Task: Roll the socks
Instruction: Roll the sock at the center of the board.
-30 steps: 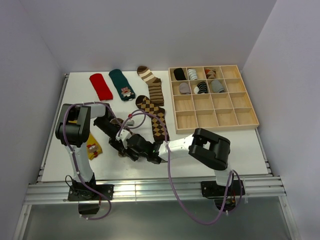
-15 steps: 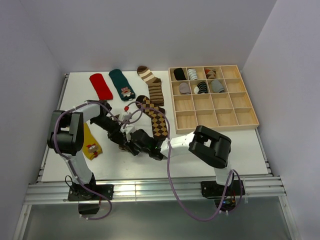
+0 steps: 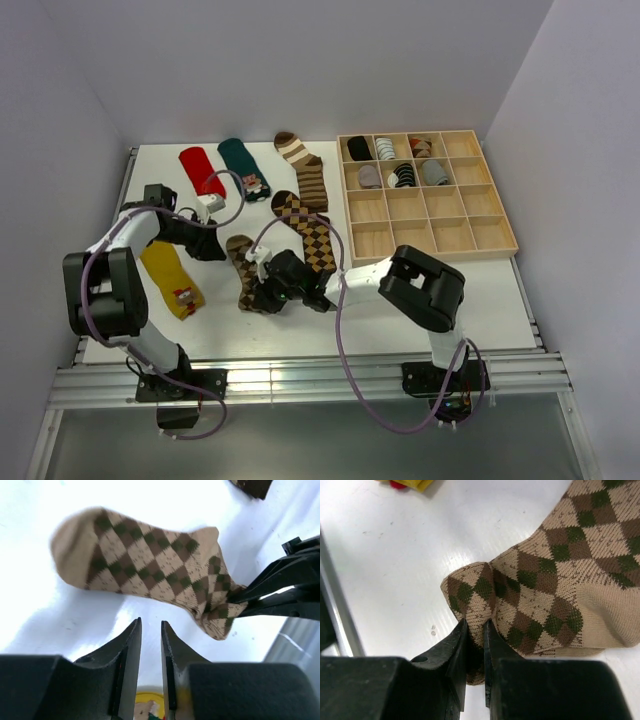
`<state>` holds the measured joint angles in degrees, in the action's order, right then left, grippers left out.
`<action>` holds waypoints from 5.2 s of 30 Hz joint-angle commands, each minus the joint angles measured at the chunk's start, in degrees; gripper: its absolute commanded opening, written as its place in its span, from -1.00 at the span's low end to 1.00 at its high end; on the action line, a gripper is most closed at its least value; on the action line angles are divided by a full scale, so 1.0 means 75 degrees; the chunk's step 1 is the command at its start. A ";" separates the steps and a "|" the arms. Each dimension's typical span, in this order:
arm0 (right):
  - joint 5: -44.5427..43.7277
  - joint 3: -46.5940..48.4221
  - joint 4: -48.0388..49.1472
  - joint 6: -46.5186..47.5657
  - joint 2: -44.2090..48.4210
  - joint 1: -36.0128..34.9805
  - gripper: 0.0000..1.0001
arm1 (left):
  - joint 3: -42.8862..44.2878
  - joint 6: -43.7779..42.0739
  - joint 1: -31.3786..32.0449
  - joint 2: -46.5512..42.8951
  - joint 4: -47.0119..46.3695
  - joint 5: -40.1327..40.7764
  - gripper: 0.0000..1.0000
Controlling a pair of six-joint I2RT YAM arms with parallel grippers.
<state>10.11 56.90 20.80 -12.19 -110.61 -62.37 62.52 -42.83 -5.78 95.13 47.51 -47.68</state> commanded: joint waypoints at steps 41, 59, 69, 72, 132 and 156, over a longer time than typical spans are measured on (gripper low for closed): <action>0.4547 0.4682 -0.7144 -0.0684 -0.3205 0.2550 -0.84 | -0.5114 0.0003 0.5388 -0.4201 -0.5338 0.3955 0.14; 0.4734 0.4261 -0.6653 -0.1082 -0.2796 0.2562 -0.69 | -0.5078 0.0015 0.5622 -0.3239 -0.5456 0.3944 -0.82; 0.3681 0.2832 -0.5212 -0.1550 -0.1379 0.2562 0.11 | -0.4096 0.0227 0.5412 -0.2572 -0.3851 0.2503 -0.99; 0.3002 0.2049 -0.4626 -0.1773 -0.0514 0.2597 0.22 | -0.3720 0.0016 0.4968 -0.2220 -0.3125 0.1964 -0.99; -0.0258 -0.0627 -0.0042 0.0640 0.1530 -0.0461 0.41 | 0.0441 -0.1848 0.2939 0.2913 0.2232 0.0463 -0.99; -0.0750 -0.0556 -0.0850 -0.0133 0.0720 -0.0239 -0.92 | -0.0507 0.0118 0.2412 0.0326 -0.0344 0.0311 -0.56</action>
<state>4.05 53.21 15.44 -10.90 -105.14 -64.58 59.90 -46.09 13.61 103.09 56.42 -47.05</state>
